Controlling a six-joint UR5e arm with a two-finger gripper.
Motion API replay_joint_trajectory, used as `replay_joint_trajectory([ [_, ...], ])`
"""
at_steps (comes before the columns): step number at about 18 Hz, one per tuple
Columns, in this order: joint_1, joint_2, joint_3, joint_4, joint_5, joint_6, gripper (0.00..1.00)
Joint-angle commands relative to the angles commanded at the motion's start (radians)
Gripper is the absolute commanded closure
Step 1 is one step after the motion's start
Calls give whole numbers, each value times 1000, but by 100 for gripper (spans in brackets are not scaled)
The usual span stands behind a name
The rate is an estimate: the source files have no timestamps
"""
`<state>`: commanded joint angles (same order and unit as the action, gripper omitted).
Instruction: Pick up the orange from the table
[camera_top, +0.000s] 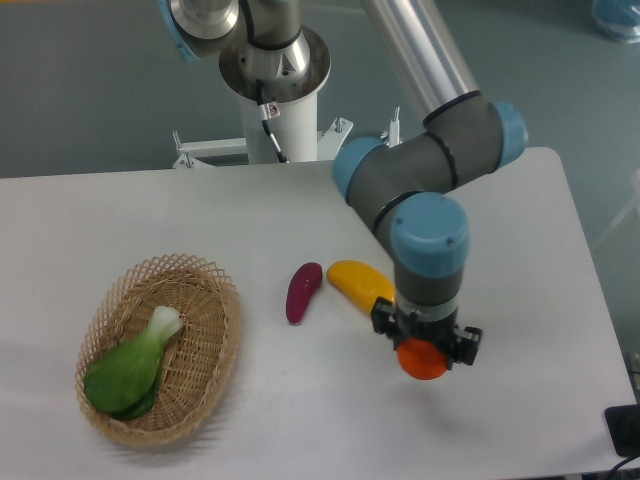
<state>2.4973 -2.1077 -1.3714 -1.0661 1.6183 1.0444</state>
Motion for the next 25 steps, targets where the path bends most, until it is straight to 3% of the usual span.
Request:
replay_joint_trajectory([
  [13,63,26,14,-28,-38,127,56],
  [25,69,28,9,-28,-34,132,55],
])
